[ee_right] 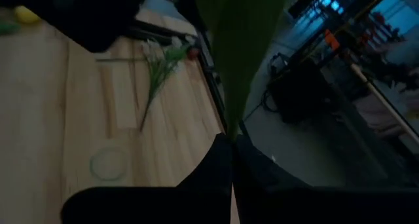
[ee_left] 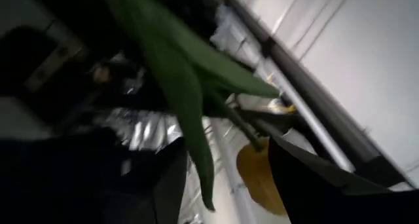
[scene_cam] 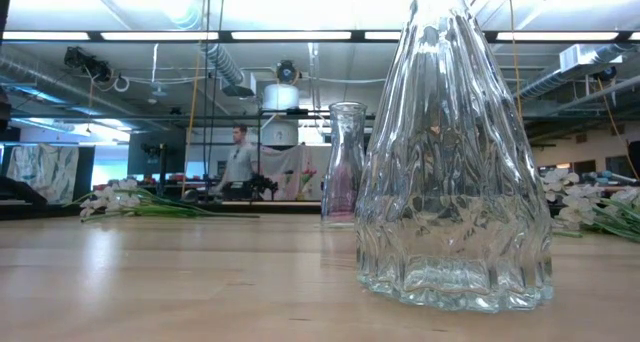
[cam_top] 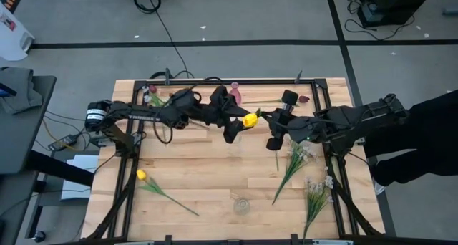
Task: Sort flowers into vase by color
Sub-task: Put the bottom yellow flower into the pink transparent vase
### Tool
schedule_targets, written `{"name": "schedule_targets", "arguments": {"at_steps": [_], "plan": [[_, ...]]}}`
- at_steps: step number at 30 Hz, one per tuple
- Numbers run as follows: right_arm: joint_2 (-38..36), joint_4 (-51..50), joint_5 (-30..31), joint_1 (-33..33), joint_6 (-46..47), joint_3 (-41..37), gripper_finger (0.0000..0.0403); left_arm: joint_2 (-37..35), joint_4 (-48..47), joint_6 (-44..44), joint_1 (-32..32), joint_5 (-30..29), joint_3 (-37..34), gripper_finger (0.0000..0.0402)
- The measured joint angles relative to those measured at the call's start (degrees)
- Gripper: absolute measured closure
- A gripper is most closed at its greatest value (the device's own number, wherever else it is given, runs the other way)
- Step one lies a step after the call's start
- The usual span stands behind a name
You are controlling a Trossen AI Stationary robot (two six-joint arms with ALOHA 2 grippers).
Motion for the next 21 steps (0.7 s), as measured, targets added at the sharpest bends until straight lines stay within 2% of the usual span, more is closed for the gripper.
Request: {"name": "schedule_targets", "arguments": {"at_steps": [6,9,17,21], "plan": [[-3.6,-2.4,-0.2,-1.9,1.7,0.0,0.0396,0.0,-10.8,5.9,3.6,8.9,0.0,0.0177],[-6.3,-2.4,-0.2,-2.4,2.8,0.0,0.0396,0.0,-16.3,10.9,5.5,10.4,0.0,0.0177],[-13.7,-4.3,-3.7,-3.9,9.8,0.0,0.0396,-1.4,-19.0,28.0,13.0,6.8,0.0,0.0177],[-16.0,-5.1,-7.2,-4.5,12.1,0.0,0.0396,-5.9,-32.8,41.6,16.9,4.4,0.0,0.0177]]}}
